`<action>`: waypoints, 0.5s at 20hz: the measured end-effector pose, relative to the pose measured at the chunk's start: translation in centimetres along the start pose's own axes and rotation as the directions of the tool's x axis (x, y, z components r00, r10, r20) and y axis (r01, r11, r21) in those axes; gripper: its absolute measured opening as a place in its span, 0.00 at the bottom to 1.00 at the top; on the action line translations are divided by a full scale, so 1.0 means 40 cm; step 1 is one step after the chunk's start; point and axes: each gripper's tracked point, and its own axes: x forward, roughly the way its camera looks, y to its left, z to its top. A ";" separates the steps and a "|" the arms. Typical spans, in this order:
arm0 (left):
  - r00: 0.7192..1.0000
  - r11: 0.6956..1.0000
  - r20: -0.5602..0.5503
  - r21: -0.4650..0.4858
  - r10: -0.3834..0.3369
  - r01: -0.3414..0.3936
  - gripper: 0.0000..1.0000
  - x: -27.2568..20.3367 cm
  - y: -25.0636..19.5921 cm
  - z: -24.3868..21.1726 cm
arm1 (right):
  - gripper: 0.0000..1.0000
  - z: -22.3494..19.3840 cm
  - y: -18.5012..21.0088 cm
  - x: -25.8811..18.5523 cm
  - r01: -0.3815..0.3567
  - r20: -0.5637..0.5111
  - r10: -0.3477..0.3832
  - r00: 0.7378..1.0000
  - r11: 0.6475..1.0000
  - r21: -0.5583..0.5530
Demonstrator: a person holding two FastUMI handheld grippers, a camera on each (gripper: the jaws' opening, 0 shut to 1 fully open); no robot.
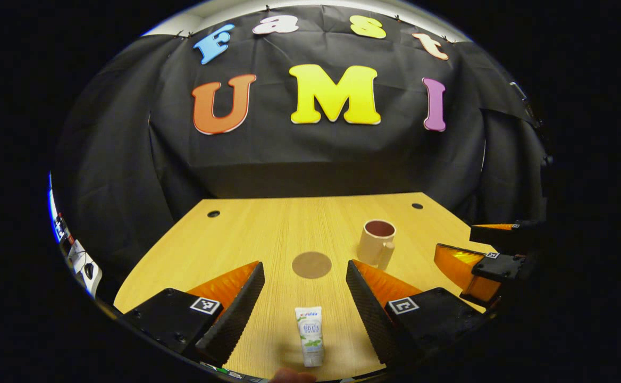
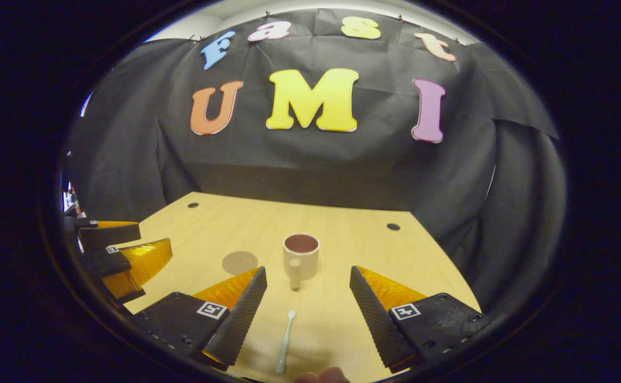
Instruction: Put the toothbrush and toothpaste on the desktop into the cup, then pick up the cup and place it on the coaster on the desktop.
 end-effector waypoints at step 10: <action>0.968 1.000 -0.252 -0.023 -0.023 0.018 0.99 -0.009 -0.008 -0.238 | 0.96 -0.234 0.065 0.082 -0.036 -0.271 0.033 0.962 0.999 -0.007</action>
